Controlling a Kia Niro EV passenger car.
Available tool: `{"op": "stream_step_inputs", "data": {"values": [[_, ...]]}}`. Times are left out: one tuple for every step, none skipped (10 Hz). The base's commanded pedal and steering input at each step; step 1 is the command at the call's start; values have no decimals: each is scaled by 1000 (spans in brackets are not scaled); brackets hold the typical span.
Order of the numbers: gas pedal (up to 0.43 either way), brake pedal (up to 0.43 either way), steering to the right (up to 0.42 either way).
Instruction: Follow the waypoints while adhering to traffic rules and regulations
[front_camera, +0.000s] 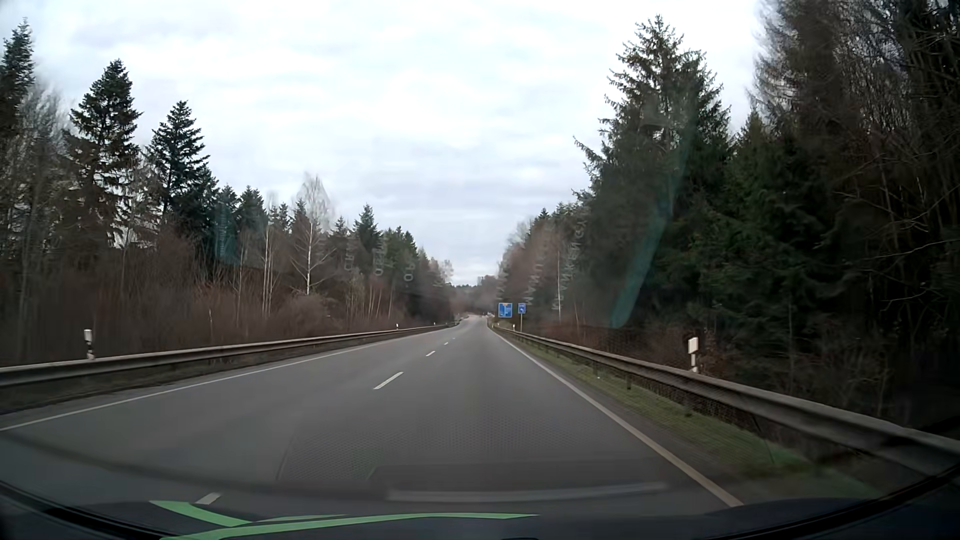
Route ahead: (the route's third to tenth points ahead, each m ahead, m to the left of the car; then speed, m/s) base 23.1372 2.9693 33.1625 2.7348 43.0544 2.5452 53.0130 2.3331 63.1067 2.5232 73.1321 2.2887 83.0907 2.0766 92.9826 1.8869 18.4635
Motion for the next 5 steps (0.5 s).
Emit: {"op": "stream_step_inputs", "data": {"values": [[189, 0, 3], [189, 0, 3], [177, 0, 3], [177, 0, 3], [169, 0, 3]]}}
